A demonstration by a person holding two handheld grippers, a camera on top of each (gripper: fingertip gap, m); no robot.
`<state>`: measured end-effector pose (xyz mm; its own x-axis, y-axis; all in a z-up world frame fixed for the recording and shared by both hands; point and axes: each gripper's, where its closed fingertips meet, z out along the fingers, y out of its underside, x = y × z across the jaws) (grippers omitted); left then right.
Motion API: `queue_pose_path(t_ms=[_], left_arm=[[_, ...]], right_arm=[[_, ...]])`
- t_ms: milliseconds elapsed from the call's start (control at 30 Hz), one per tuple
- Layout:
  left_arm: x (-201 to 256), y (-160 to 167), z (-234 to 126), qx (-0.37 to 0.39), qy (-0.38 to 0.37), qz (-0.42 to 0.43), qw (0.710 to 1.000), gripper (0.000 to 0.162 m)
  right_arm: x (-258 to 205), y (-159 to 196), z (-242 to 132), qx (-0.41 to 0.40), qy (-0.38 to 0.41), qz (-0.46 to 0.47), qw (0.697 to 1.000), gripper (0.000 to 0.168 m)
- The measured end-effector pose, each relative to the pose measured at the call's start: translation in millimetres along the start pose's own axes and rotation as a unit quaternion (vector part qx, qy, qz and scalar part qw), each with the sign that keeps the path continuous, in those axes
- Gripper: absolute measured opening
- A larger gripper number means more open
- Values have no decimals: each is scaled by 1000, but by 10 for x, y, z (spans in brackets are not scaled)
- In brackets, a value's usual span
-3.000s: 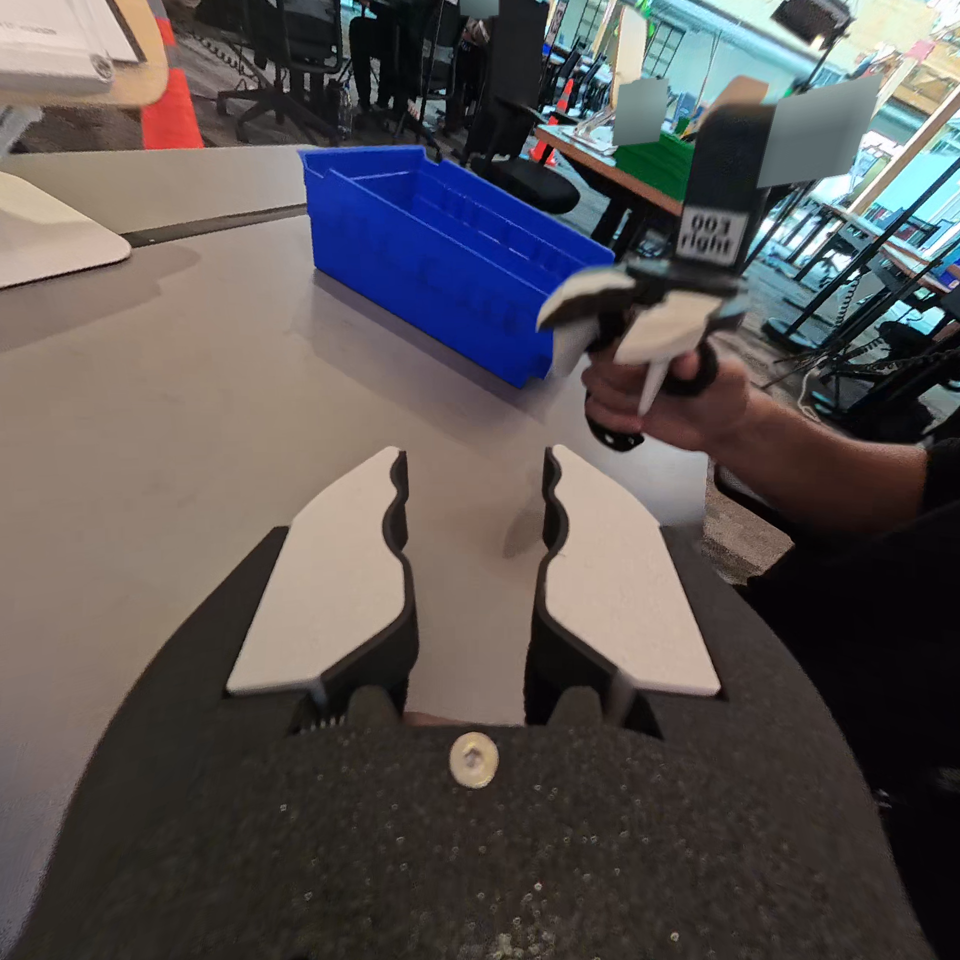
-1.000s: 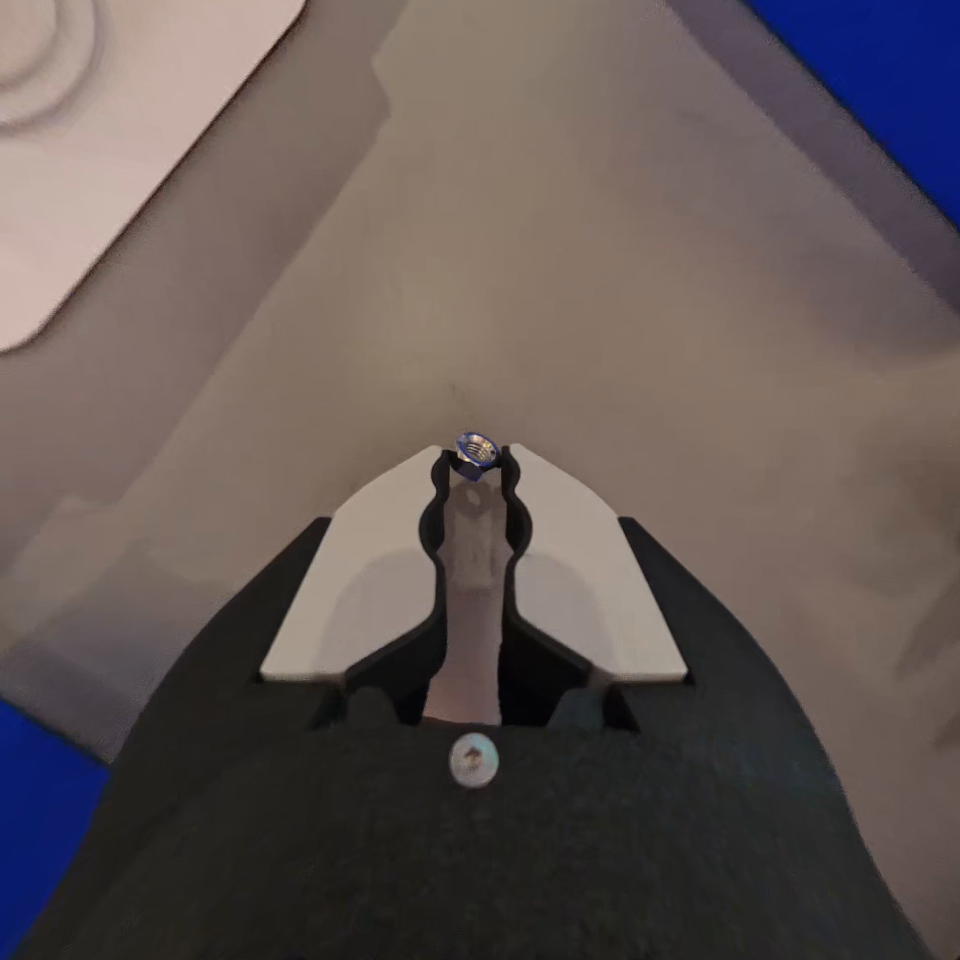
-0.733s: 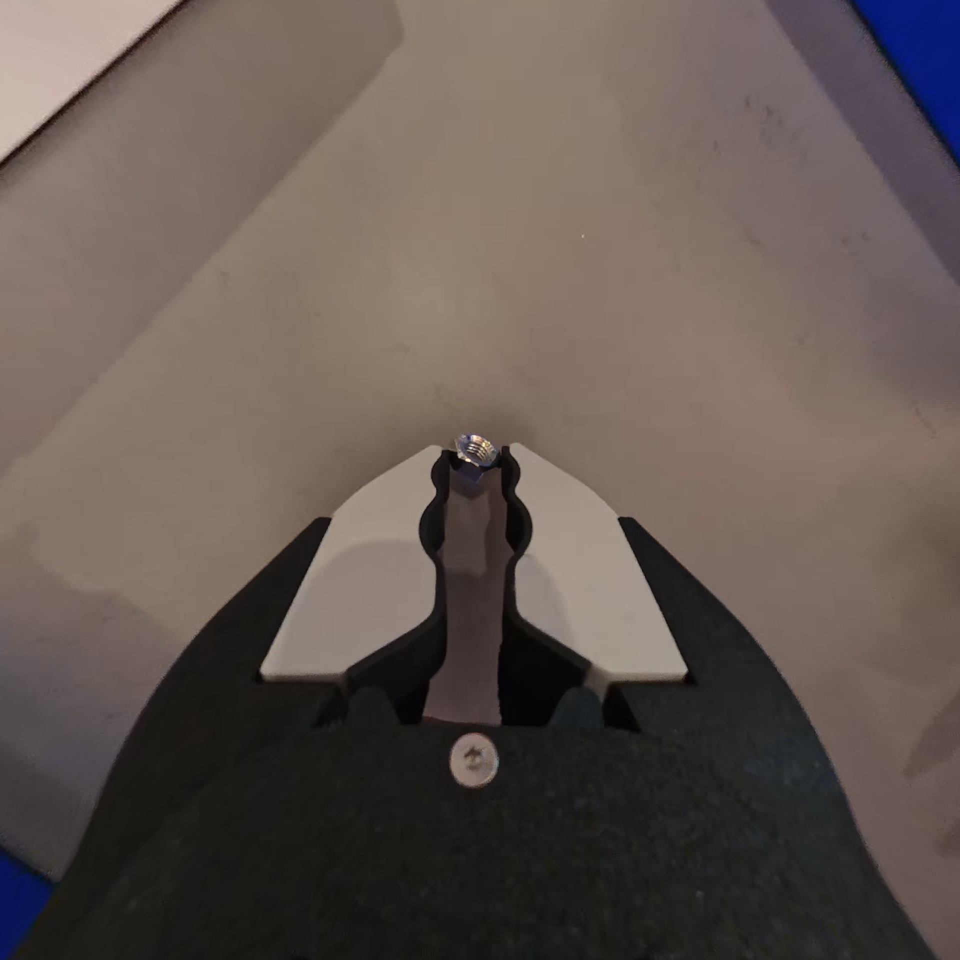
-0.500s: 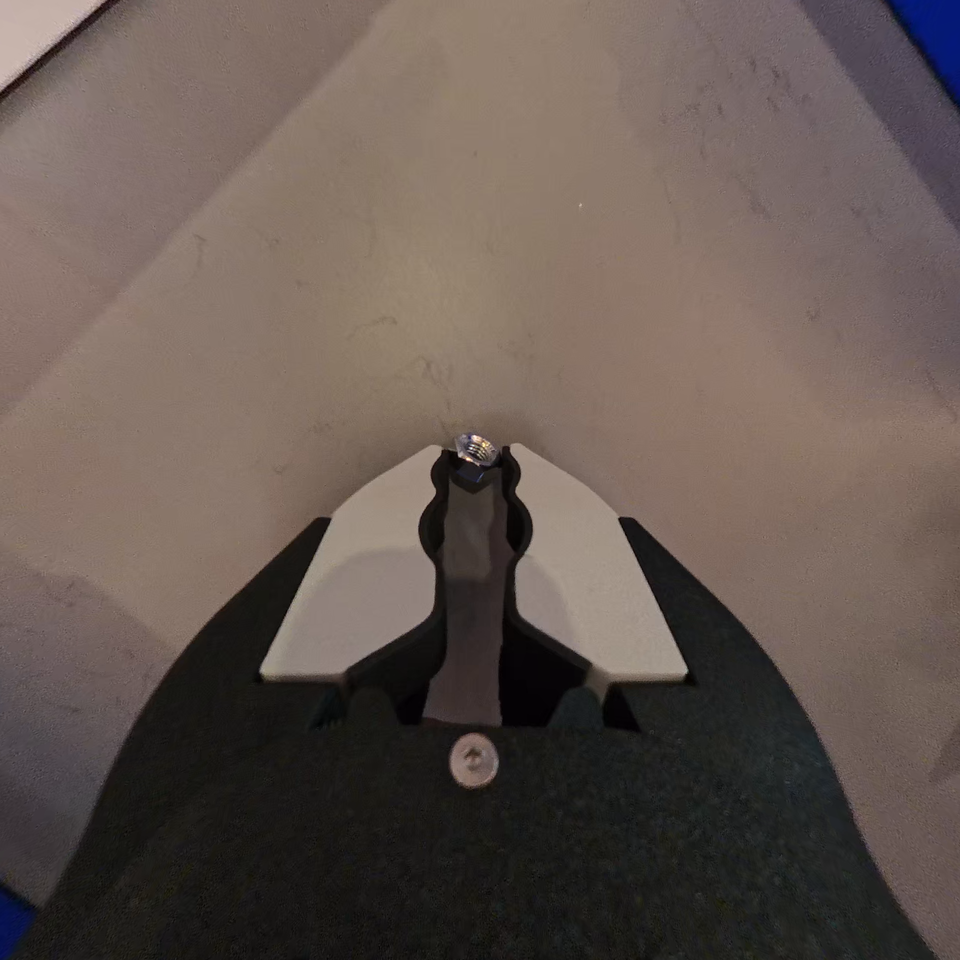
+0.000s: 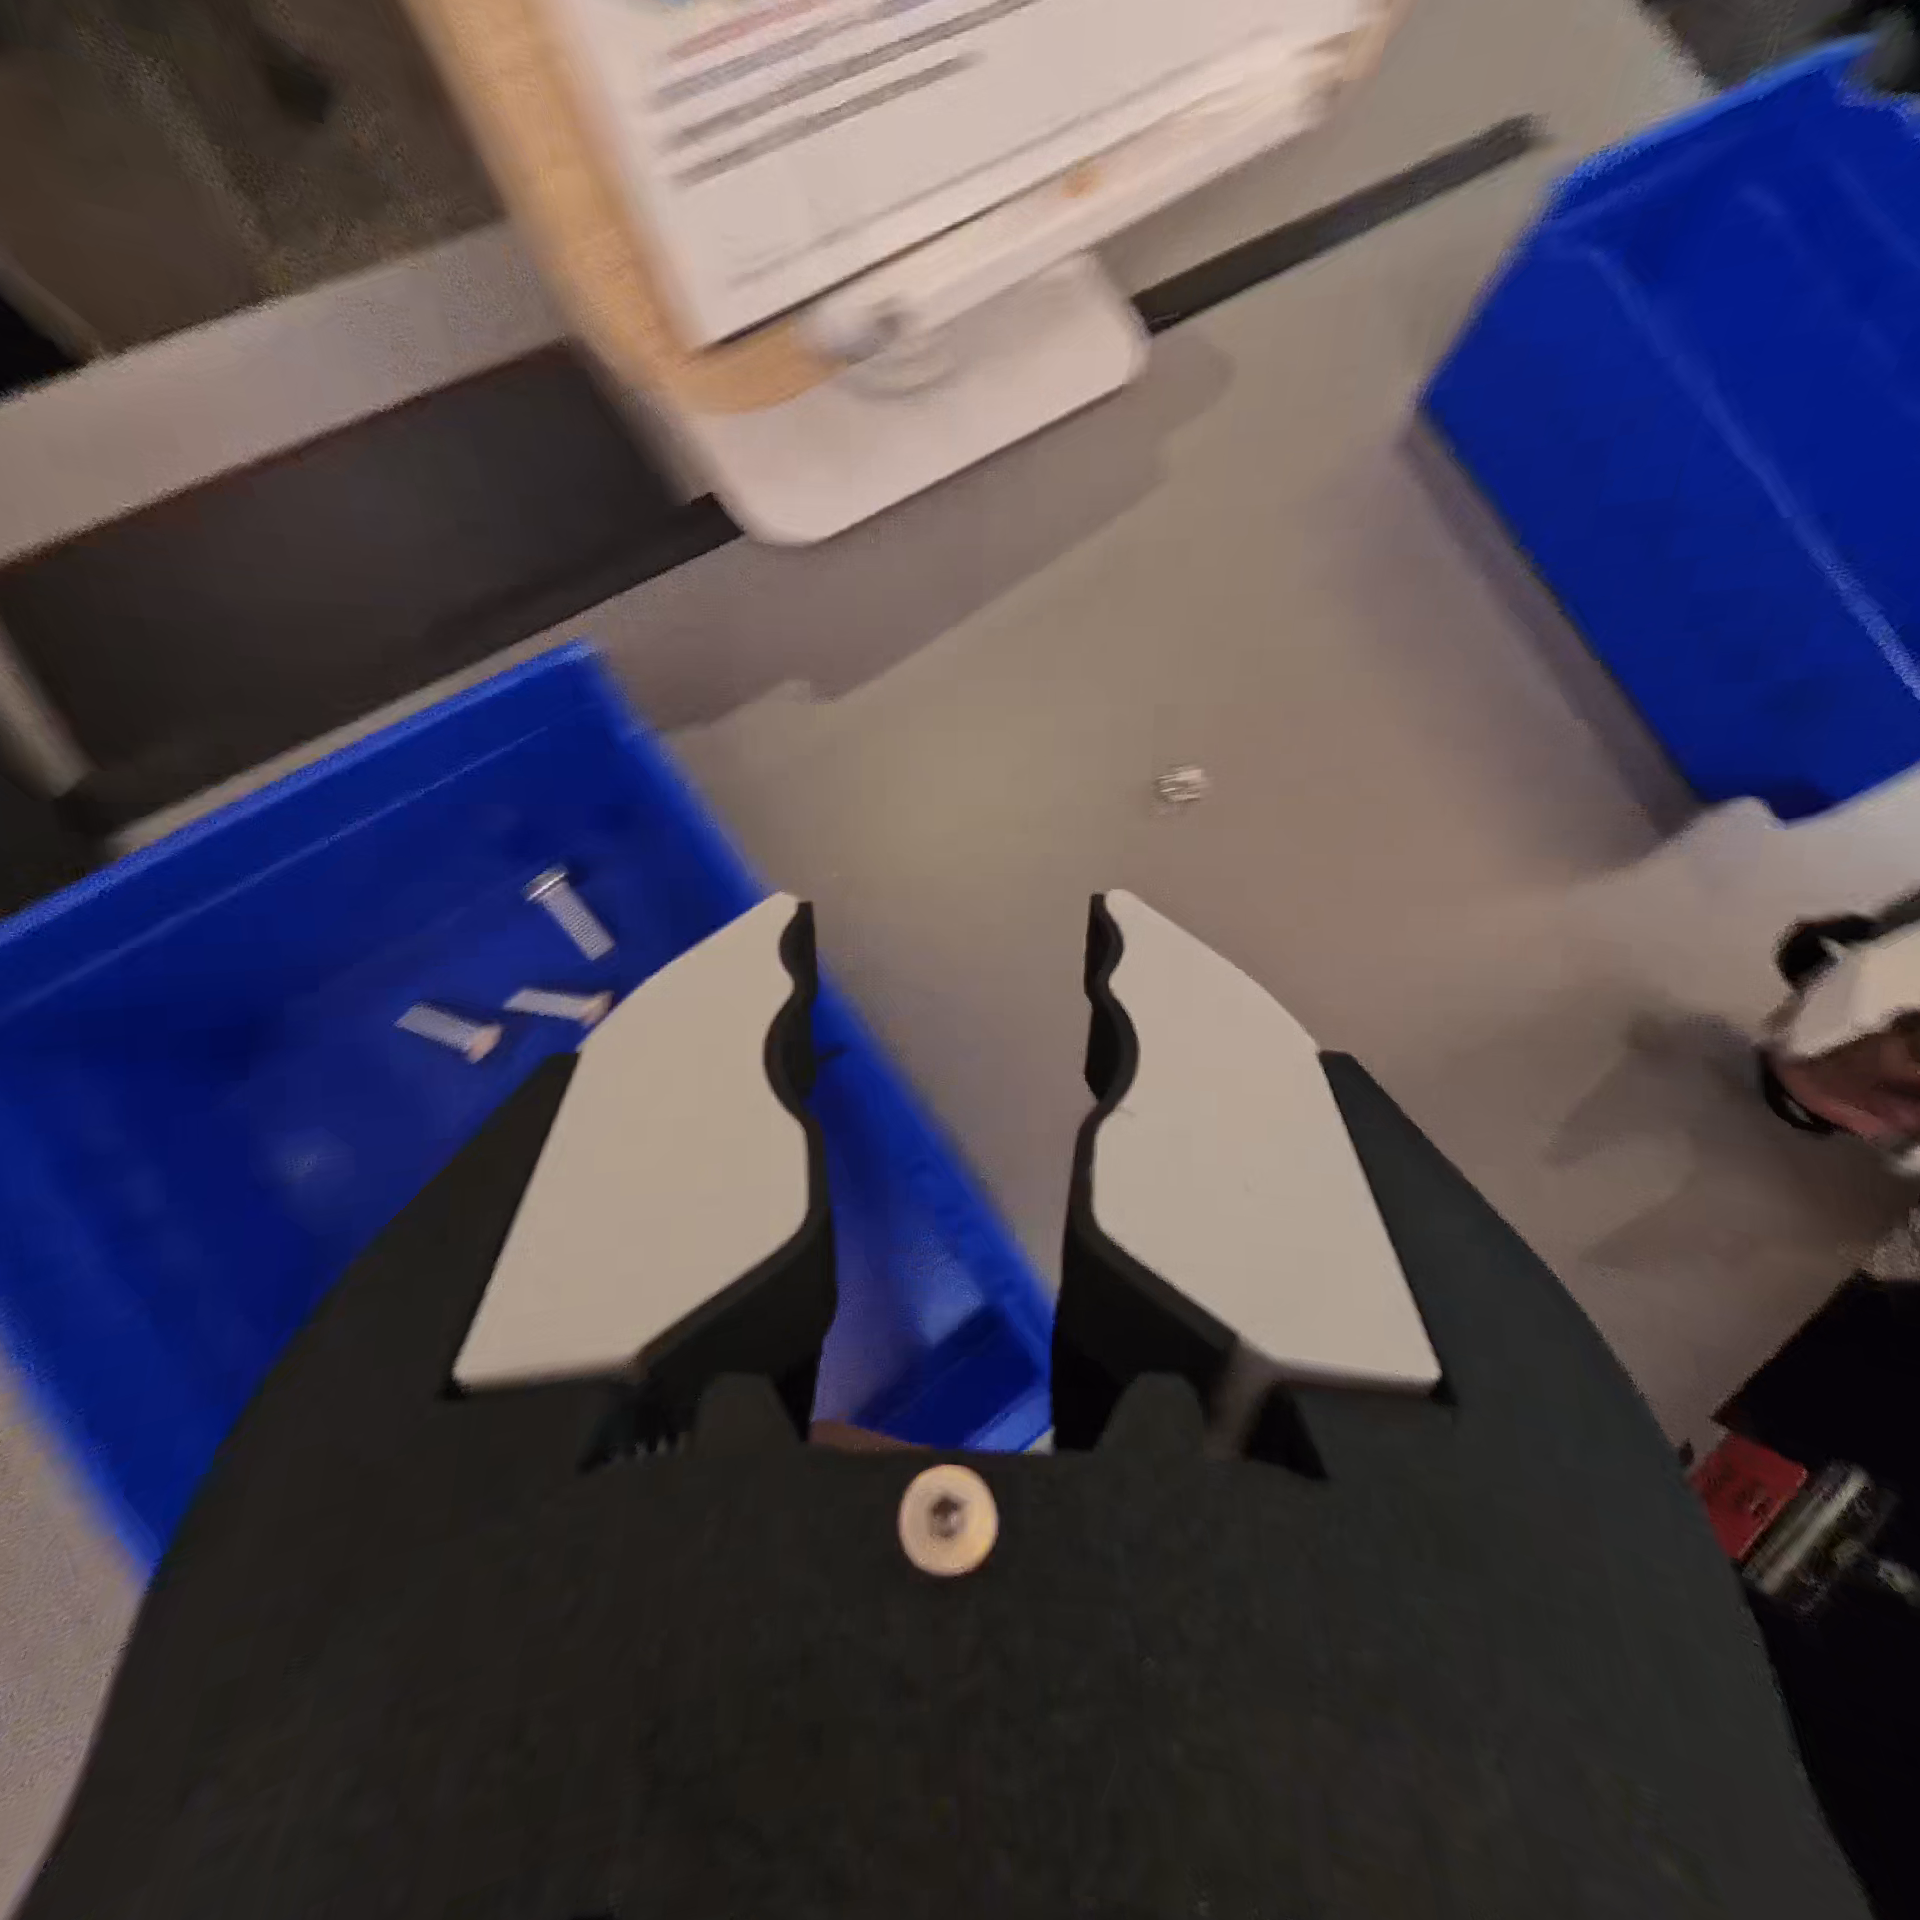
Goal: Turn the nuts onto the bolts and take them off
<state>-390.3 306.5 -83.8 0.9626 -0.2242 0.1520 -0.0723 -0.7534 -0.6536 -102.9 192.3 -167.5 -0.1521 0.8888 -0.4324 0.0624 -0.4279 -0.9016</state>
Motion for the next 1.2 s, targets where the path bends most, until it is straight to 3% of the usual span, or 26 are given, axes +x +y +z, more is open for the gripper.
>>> queue_pose_path(t_ms=[133,300,533,633,667,900,967,1067,1133,1200], left_arm=[[-1025,413,266,-101,-66,-119,986,45],[-1658,891,759,-182,-97,-242,948,37],[-1934,1216,1056,-237,-152,-278,918,31],[-1860,1174,1146,-209,-116,-314,919,19],[-1838,1208,1148,-221,-116,-306,919,12],[-1779,1271,1089,-265,-133,-220,929,9],[-1796,1157,1013,-229,-134,-193,945,9],[-1585,818,755,-115,-81,-141,980,9],[-1243,553,486,-14,-19,-93,995,9],[-687,330,206,82,80,-51,992,9]], right_arm=[[-26,35,56,-3,-13,13,1000,34],[-68,82,94,-12,-20,13,1000,34],[-43,23,11,-2,-14,10,1000,34],[-19,-22,-37,11,-15,21,1000,34],[-13,-32,-50,14,-16,23,1000,34],[-13,-46,-69,20,-19,31,999,34],[-21,-36,-64,16,-17,26,999,34],[-4,-30,-62,12,-7,13,1000,33],[62,-45,-34,10,5,9,1000,32],[135,-121,43,8,8,4,1000,30]])
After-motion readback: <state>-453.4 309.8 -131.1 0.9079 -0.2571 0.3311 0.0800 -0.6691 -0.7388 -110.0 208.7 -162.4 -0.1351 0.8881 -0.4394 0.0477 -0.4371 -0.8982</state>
